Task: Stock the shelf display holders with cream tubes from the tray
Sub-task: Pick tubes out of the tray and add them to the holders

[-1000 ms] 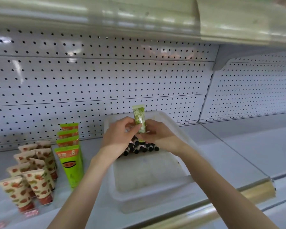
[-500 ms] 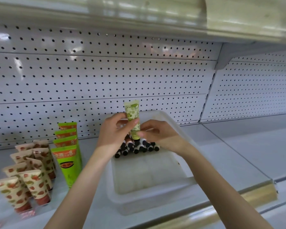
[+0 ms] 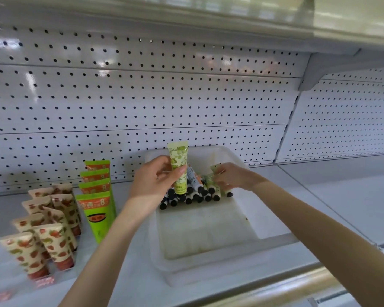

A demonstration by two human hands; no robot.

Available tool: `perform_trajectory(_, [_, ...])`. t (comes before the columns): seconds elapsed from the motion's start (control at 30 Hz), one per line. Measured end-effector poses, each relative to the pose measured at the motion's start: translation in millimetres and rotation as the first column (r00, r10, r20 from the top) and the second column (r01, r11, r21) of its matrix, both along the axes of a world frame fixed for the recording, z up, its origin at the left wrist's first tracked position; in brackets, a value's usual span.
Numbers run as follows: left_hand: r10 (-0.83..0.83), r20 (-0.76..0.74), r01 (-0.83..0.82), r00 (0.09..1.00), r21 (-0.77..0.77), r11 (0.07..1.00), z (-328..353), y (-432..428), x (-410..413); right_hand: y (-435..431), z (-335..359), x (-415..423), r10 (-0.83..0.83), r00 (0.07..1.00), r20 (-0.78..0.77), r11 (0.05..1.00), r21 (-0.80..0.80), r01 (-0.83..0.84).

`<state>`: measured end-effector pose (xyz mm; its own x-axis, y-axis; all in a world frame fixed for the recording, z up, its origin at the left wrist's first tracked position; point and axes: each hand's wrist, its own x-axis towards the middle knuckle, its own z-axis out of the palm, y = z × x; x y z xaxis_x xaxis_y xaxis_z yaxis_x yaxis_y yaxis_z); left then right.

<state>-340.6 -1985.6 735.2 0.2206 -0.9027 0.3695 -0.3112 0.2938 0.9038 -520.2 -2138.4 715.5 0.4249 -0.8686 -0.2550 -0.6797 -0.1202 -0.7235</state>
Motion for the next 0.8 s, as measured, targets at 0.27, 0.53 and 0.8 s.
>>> perform_trajectory(0.27, [0.037,-0.004,-0.037,0.999,0.013,0.999,-2,0,1,-5,-19,16,-0.06,0.975,-0.214,0.955,-0.296,-0.006])
perform_trajectory(0.53, [0.043,0.004,-0.043,0.999,0.005,0.999,-1,4,-4,-2,-14,9,-0.112,0.993,0.041,0.994,-0.006,0.112])
perform_trajectory(0.8, [0.068,0.006,-0.068,0.998,0.017,0.998,1,10,-5,5,-10,9,-0.187,0.966,0.177,0.974,0.164,0.159])
